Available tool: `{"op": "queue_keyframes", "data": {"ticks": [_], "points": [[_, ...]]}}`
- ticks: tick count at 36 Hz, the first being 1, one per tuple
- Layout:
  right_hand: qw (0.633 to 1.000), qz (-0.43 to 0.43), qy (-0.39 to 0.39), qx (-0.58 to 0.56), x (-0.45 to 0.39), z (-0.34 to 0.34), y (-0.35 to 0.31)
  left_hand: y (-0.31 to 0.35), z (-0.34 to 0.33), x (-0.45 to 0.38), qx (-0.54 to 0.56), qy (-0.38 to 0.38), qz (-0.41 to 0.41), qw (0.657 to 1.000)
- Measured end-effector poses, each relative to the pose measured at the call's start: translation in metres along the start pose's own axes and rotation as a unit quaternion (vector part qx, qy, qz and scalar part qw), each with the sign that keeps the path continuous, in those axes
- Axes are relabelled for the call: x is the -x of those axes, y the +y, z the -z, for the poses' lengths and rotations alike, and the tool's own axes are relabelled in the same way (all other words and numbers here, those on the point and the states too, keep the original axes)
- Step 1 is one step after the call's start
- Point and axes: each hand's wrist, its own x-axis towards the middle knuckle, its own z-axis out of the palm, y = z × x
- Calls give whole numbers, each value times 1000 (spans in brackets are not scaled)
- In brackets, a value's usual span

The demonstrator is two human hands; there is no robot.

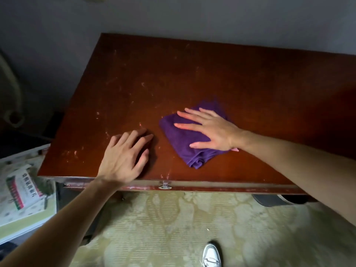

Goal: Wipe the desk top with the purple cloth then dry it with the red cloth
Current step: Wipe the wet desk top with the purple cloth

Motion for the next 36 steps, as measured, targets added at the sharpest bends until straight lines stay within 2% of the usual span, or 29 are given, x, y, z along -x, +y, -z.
{"op": "queue_keyframes", "data": {"ticks": [7,18,24,30,34,36], "points": [[1000,19,9,0,-46,11,66,-1,-1,-1,29,-12,10,999],[997,-77,21,-17,-140,32,176,-2,1,-4,31,-76,27,996],[991,-123,44,-38,-186,39,222,-6,-2,-4,49,-69,26,996],[964,-246,70,-66,-211,39,227,-7,-5,-5,51,-48,15,997],[924,-365,71,-87,-219,36,200,-6,-6,-7,48,-50,17,997],[914,-389,68,-95,-215,34,182,-5,-5,-7,50,-53,18,997]]}}
